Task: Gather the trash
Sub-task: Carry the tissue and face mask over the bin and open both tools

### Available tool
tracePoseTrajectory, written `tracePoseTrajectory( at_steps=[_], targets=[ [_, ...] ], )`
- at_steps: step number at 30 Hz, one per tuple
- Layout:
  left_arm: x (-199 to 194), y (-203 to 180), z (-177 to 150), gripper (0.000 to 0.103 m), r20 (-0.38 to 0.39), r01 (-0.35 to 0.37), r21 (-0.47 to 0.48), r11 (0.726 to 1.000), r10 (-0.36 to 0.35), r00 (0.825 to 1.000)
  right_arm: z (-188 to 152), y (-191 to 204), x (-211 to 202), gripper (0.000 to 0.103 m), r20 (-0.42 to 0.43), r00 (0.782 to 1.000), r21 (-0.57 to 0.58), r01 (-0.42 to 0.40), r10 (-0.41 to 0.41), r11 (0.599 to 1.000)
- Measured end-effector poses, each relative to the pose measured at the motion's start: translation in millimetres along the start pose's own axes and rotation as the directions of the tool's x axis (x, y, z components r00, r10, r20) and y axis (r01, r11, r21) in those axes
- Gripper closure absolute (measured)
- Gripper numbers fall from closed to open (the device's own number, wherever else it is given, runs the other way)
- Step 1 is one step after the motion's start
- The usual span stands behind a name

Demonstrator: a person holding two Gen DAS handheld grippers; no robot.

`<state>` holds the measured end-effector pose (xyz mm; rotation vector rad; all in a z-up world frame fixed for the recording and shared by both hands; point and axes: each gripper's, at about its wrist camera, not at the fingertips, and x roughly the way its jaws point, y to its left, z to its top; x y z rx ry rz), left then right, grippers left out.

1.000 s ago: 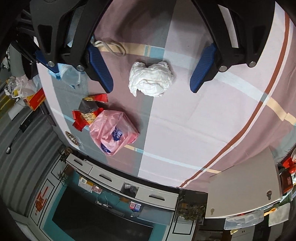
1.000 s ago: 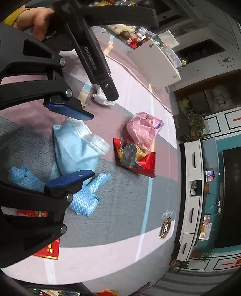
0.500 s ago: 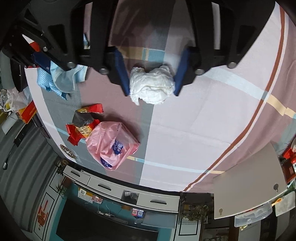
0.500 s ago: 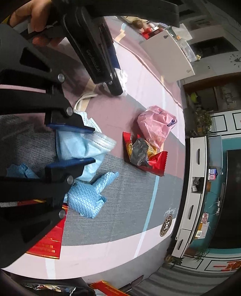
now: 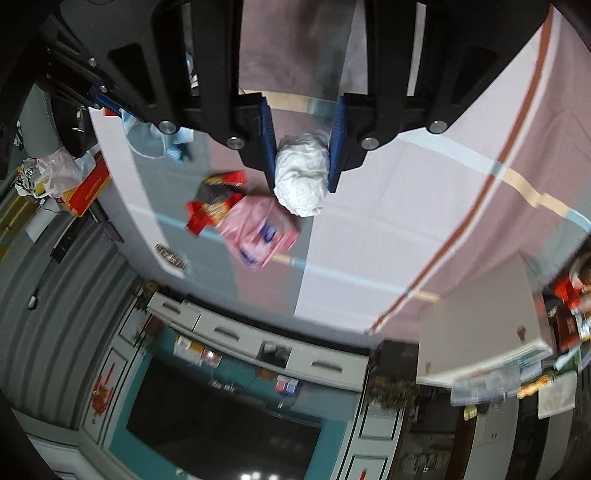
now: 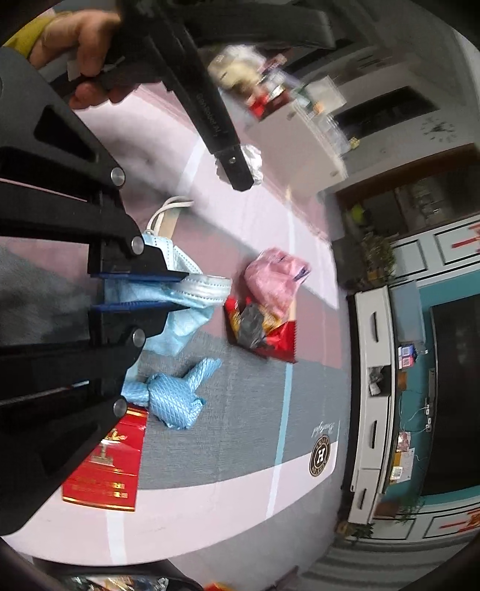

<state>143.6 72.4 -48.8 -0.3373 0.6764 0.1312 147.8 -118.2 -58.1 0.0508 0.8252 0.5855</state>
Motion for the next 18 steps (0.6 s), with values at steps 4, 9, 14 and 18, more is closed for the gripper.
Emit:
tracePoseTrajectory(
  at_steps=[4, 9, 14, 18],
  targets=[
    [-15.6, -6.6, 2.7, 0.077, 0.038, 0.008, 0.027, 1.000, -0.009, 0.999, 3.1, -1.9, -19.6, 0.093, 0.052, 0.998, 0.023, -0.038, 0.037, 0.999],
    [-18.4, -8.3, 1.7, 0.077, 0.033, 0.032, 0.021, 0.999, -0.033, 0.999, 3.9, -8.2, -38.6, 0.093, 0.101, 0.994, 0.052, -0.040, 0.034, 0.998],
    [-24.2, -19.2, 0.1, 0.077, 0.047, 0.049, 0.049, 0.998, -0.051, 0.998, 5.9, -18.4, -57.6, 0.093, 0.154, 0.988, 0.079, -0.043, 0.030, 0.996],
    [-28.5, -32.6, -3.7, 0.077, 0.053, 0.072, 0.078, 0.994, -0.076, 0.996, 8.2, -26.4, -69.8, 0.093, 0.184, 0.982, 0.101, -0.053, 0.033, 0.993]
  ],
)
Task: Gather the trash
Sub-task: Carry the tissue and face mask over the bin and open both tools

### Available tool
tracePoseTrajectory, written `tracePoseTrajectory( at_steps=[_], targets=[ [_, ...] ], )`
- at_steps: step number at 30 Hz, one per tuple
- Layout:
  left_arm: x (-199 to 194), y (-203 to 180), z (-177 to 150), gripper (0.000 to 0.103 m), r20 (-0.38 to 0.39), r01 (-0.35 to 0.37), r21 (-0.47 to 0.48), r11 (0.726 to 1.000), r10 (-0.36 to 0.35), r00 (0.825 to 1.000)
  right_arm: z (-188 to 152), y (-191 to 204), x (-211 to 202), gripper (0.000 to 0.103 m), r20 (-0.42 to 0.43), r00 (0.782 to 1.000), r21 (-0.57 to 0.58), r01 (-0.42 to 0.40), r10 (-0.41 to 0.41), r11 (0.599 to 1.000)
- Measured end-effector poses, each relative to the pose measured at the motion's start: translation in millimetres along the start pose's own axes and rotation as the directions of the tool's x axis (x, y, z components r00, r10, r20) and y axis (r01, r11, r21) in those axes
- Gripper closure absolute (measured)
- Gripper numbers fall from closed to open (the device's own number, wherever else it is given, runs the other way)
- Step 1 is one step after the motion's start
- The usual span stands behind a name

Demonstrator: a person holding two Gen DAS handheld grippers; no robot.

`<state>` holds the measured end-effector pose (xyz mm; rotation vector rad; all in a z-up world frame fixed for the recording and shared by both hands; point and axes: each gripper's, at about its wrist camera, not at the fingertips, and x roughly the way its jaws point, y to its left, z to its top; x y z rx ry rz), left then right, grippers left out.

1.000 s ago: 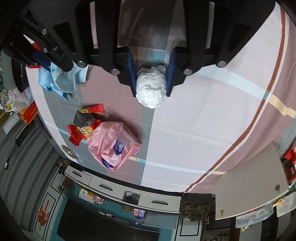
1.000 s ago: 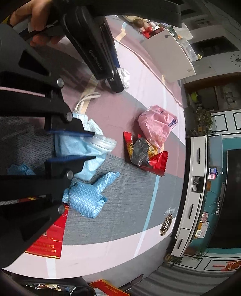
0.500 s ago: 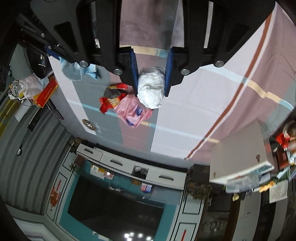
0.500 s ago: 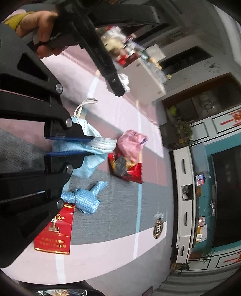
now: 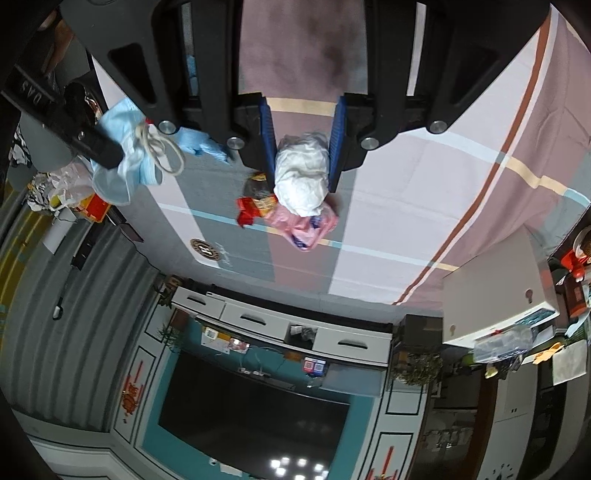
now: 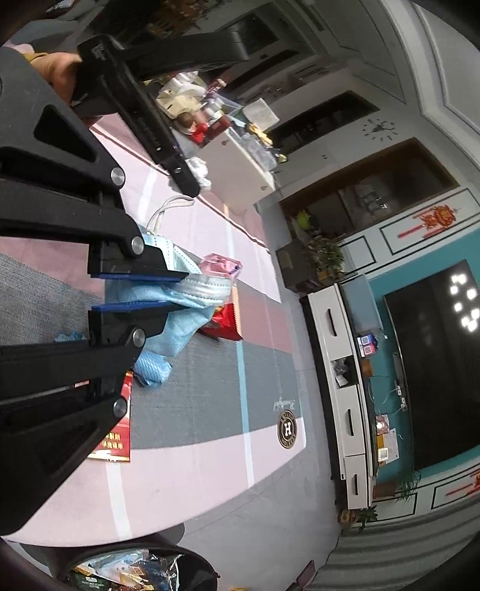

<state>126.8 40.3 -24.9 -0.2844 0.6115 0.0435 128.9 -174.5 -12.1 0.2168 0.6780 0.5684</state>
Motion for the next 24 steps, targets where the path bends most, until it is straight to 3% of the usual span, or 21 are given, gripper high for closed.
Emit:
tracePoseTrajectory(
  at_steps=[24],
  targets=[
    [-15.5, -54.1, -16.2, 0.077, 0.016, 0.102, 0.119, 0.988, -0.105, 0.994, 3.8, -41.0, -48.8, 0.093, 0.072, 0.993, 0.055, 0.091, -0.095, 0.994]
  ],
)
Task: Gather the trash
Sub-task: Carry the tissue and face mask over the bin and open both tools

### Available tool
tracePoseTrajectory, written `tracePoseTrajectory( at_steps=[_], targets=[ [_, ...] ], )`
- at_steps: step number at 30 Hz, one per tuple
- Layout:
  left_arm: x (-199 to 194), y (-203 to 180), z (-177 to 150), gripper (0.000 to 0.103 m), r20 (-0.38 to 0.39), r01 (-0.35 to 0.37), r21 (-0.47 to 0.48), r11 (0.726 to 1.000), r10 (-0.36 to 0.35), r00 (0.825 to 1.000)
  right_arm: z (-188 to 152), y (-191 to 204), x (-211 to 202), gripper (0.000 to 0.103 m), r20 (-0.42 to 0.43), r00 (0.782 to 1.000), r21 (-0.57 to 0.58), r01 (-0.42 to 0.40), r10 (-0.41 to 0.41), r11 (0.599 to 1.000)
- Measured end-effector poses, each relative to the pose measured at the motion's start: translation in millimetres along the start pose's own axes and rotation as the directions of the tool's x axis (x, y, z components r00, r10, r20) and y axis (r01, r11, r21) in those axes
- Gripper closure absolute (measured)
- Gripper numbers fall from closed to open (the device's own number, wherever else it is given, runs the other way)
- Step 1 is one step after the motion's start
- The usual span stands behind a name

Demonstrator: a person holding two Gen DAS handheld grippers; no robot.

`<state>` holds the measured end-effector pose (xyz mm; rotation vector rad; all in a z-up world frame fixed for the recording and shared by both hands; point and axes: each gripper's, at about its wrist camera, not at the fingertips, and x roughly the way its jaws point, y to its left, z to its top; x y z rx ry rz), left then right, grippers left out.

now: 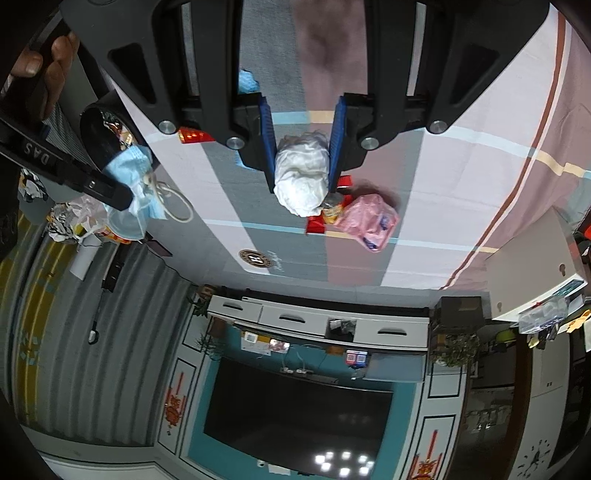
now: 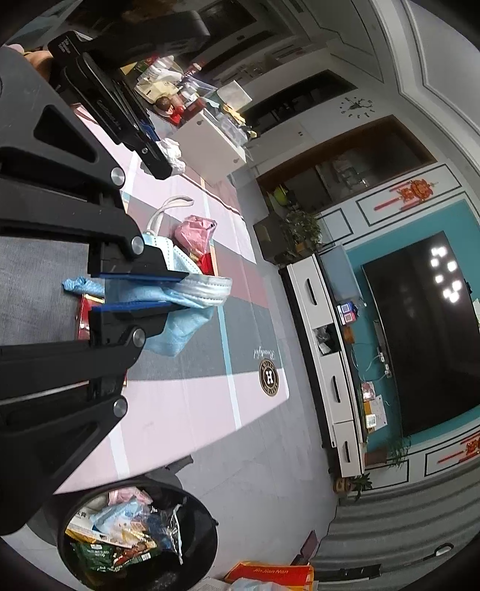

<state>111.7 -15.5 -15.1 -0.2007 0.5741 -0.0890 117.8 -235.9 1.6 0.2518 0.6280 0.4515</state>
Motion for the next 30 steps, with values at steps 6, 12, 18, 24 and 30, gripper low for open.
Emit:
tracePoseTrajectory(
  at_steps=[6, 12, 18, 24, 30],
  targets=[
    [-5.2, -19.1, -1.6, 0.077, 0.003, 0.041, 0.014, 0.999, -0.041, 0.999, 0.5, -11.0, -12.3, 0.093, 0.016, 1.000, 0.006, 0.020, -0.020, 1.000],
    [-6.7, -39.8, -2.6, 0.077, 0.006, 0.077, 0.038, 0.996, -0.078, 0.997, 1.6, -23.8, -24.5, 0.093, 0.032, 0.999, 0.017, 0.036, -0.037, 0.999],
    [-7.4, -63.8, -5.7, 0.077, 0.005, 0.100, 0.085, 0.991, -0.101, 0.995, 0.8, -35.4, -36.5, 0.093, 0.046, 0.998, 0.027, 0.052, -0.054, 0.998],
    [-4.0, -81.7, -10.2, 0.077, -0.012, 0.119, 0.106, 0.987, -0.118, 0.993, 0.6, -49.0, -47.4, 0.093, 0.052, 0.997, 0.045, 0.061, -0.064, 0.997],
    [1.6, -104.7, -13.4, 0.077, -0.032, 0.148, 0.121, 0.982, -0.146, 0.989, 0.9, -65.3, -60.2, 0.093, 0.074, 0.994, 0.069, 0.078, -0.083, 0.995]
  ],
)
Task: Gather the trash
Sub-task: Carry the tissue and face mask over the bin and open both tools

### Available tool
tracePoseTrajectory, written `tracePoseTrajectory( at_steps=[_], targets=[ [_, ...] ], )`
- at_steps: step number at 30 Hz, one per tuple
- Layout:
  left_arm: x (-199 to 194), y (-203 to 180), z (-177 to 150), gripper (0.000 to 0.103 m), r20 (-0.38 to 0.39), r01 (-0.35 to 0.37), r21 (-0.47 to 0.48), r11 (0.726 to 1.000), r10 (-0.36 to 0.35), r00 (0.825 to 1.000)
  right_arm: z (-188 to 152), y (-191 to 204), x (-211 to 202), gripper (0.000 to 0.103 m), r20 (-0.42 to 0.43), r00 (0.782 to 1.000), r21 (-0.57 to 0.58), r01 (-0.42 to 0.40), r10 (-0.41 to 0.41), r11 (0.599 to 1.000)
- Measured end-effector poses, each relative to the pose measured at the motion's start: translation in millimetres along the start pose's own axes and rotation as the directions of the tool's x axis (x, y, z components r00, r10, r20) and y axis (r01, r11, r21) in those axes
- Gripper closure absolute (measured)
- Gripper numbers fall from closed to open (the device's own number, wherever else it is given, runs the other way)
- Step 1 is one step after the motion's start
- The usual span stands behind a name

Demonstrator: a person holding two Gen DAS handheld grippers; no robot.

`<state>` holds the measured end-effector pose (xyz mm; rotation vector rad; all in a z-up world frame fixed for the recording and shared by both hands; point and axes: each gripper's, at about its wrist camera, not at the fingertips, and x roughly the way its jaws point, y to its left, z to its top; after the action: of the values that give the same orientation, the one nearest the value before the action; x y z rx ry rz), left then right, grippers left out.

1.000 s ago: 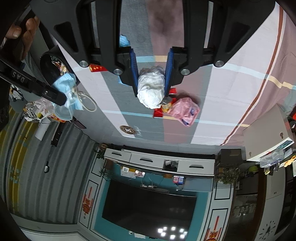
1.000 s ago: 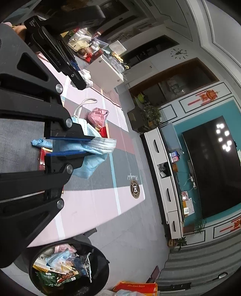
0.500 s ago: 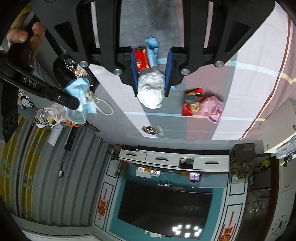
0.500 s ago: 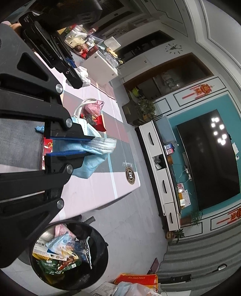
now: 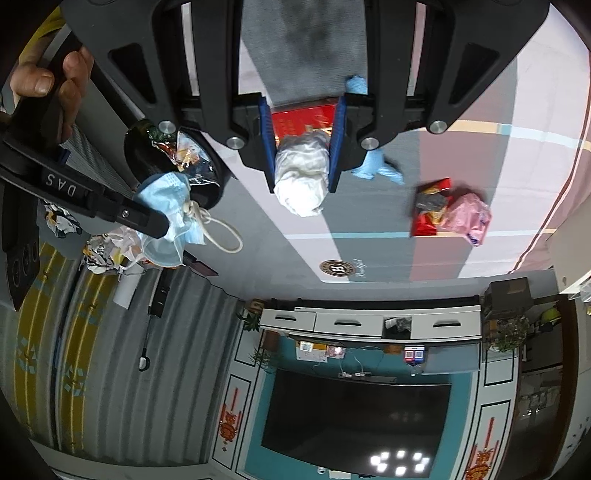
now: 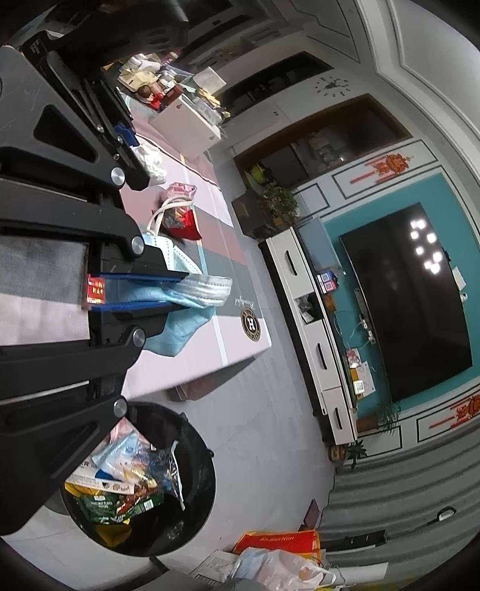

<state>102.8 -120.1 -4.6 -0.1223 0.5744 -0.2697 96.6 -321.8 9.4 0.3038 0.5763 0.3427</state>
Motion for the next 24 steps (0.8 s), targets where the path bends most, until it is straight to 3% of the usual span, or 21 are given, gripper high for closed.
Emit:
tracePoseTrajectory(
  at_steps=[14, 24],
  targets=[
    [46.3, -50.5, 5.3, 0.076, -0.067, 0.130, 0.005, 0.991, -0.130, 0.989, 4.1, -76.5, -26.0, 0.093, 0.029, 0.991, 0.111, 0.126, -0.130, 0.986],
    [99.6, -100.4, -0.2, 0.076, -0.161, 0.263, 0.010, 0.965, -0.258, 0.953, -1.6, -130.3, -35.1, 0.093, -0.007, 0.969, 0.206, 0.243, -0.247, 0.948]
  ],
)
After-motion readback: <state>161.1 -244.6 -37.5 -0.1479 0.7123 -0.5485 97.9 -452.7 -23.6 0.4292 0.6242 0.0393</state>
